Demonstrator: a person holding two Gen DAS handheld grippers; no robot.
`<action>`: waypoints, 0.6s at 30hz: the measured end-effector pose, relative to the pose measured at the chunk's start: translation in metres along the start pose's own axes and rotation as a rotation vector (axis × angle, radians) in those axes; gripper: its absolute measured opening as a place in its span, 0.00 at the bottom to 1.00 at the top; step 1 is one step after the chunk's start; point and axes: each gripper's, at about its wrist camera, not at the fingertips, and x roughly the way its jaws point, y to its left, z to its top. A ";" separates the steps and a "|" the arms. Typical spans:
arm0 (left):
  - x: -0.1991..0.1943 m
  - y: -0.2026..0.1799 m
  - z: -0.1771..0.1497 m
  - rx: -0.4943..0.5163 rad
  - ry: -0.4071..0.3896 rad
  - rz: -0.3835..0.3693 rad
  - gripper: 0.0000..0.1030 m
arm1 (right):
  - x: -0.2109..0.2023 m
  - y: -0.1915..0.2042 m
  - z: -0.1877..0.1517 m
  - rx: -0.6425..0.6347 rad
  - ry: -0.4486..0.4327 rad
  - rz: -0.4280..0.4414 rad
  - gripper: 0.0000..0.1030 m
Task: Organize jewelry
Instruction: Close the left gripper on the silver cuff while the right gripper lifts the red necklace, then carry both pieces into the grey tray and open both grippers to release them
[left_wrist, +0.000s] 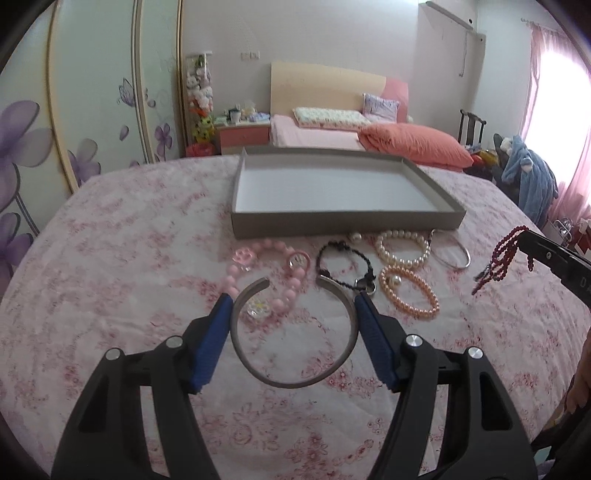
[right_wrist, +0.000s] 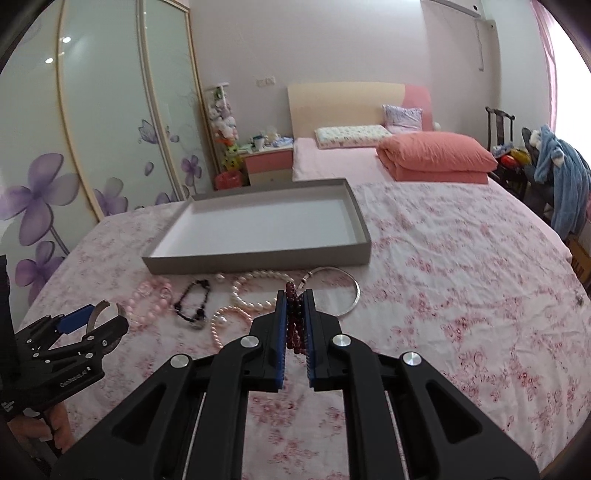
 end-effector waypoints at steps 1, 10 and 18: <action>-0.002 0.000 0.000 0.002 -0.007 0.002 0.64 | -0.002 0.003 0.001 -0.005 -0.008 0.005 0.09; -0.017 -0.004 0.003 0.012 -0.051 0.007 0.64 | -0.017 0.013 0.003 -0.036 -0.054 0.023 0.09; -0.019 -0.007 0.005 0.021 -0.062 0.005 0.64 | -0.020 0.015 0.005 -0.045 -0.074 0.029 0.09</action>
